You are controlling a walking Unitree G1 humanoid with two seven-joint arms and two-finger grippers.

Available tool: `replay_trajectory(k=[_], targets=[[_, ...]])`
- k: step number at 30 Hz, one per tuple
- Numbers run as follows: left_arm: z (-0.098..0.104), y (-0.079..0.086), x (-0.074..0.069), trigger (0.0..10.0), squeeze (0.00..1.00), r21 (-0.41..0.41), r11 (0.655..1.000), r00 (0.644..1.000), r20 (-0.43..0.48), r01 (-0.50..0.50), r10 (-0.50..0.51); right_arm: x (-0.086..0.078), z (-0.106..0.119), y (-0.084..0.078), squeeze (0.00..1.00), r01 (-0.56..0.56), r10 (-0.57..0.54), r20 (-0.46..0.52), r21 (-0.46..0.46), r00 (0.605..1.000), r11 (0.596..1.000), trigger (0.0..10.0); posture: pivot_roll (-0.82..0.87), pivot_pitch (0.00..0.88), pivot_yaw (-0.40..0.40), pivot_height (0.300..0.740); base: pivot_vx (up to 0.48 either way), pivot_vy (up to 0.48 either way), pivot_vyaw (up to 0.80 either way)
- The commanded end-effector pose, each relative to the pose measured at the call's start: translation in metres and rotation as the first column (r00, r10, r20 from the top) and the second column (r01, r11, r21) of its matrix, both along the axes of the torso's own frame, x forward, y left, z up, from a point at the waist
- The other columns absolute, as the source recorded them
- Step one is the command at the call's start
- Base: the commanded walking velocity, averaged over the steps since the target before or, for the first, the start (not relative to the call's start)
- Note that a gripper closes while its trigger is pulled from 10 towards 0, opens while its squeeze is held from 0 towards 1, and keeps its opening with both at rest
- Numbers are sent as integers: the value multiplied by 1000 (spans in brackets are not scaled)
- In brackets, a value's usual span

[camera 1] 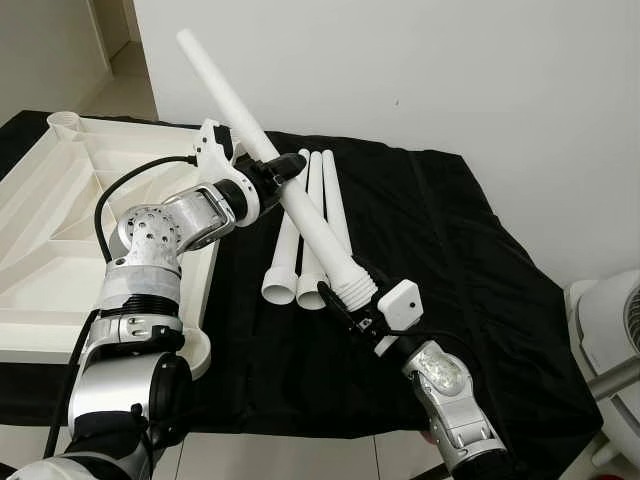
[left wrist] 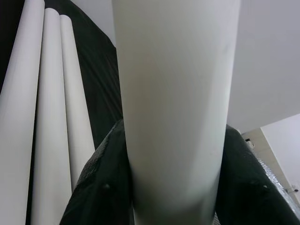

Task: Building children table

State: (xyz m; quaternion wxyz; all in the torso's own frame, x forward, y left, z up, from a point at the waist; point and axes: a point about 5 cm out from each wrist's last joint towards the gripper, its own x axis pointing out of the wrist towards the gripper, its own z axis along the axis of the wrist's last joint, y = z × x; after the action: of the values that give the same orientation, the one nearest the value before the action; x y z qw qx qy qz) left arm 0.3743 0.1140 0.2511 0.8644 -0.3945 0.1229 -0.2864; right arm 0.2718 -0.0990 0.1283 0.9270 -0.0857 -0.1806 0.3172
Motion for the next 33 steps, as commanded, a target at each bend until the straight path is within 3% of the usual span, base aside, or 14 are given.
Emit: replay_trajectory(k=[1, 3, 4, 5, 6, 7, 8, 15, 20, 21, 22, 26, 31, 33], targets=[[9, -8, 0, 0, 0, -31, 998, 997, 39, 61, -60, 2, -1, 0, 0, 2, -2, -7, 0, 1000, 1000, 10000, 9, 0, -58, 740, 0, 0, 0], [9, -8, 0, 0, 0, -36, 997, 997, 39, 61, -59, 2, -2, -1, 0, 8, -8, -16, 9, 1000, 1000, 10000, 10, 0, -58, 740, 0, 0, 0], [10, -7, 0, 0, 0, -36, 998, 998, 38, 58, -57, 3, -2, -2, 898, 11, -10, -25, 15, 1000, 1000, 10000, 10, 0, -58, 740, 0, 0, 0], [10, -7, 0, 0, 0, -36, 998, 998, 38, 58, -57, 3, -2, -2, 898, 11, -10, -25, 15, 1000, 1000, 10000, 10, 0, -58, 740, 0, 0, 0], [10, -7, 1, 0, 0, -33, 998, 998, 36, 55, -54, 3, -3, -2, 1000, 13, -12, -34, 24, 999, 1000, 10000, 11, 0, -60, 740, 0, 0, 0], [11, -7, 1, 0, 0, -30, 998, 998, 34, 53, -52, 3, -3, -2, 1000, 13, -12, -39, 29, 999, 999, 10000, 11, 0, -60, 740, 0, 0, 0], [13, -7, 2, 10000, 0, -18, 999, 998, 42, 50, -49, 4, -3, -3, 1000, 18, -16, -49, 46, 999, 999, 10000, 12, 0, -60, 740, 0, 0, 0], [28, -4, 0, 10000, 0, 23, 999, 990, 136, 33, -36, 5, 0, -5, 1000, 13, -9, -66, 59, 998, 998, 10000, 12, 0, -63, 740, 0, 0, 0], [42, -3, -10, 10000, 0, 200, 979, 951, 309, -42, -22, 12, 8, -10, 988, 80, -75, -77, 66, 994, 995, 10000, 12, 0, -71, 740, 0, 0, 0], [42, -3, -10, 10000, 0, 200, 979, 951, 309, -42, -22, 12, 8, -10, 988, 80, -75, -77, 66, 994, 995, 10000, 12, 0, -71, 740, 0, 0, 0], [45, -5, -13, 10000, 0, 242, 968, 935, 353, -73, -17, 16, 9, -11, 0, 96, -90, -104, 56, 991, 994, 10000, 13, 0, -72, 740, 0, 0, 0], [47, -8, -16, 10000, 0, 278, 954, 916, 401, -111, -10, 21, 12, -11, 0, 117, -114, -118, 25, 987, 993, 10000, 16, 0, -77, 740, 0, 0, 0], [51, -21, -27, 10000, 0, 347, 911, 855, 519, -221, 10, 30, 22, -7, 0, 131, -134, -137, -30, 981, 991, 10000, 18, 0, -79, 740, 0, 0, 0], [51, -22, -28, 10000, 0, 353, 906, 845, 534, -236, 12, 30, 24, -6, 0, 129, -132, -135, -30, 982, 991, 10000, 18, 0, -79, 740, 0, 0, 0]])
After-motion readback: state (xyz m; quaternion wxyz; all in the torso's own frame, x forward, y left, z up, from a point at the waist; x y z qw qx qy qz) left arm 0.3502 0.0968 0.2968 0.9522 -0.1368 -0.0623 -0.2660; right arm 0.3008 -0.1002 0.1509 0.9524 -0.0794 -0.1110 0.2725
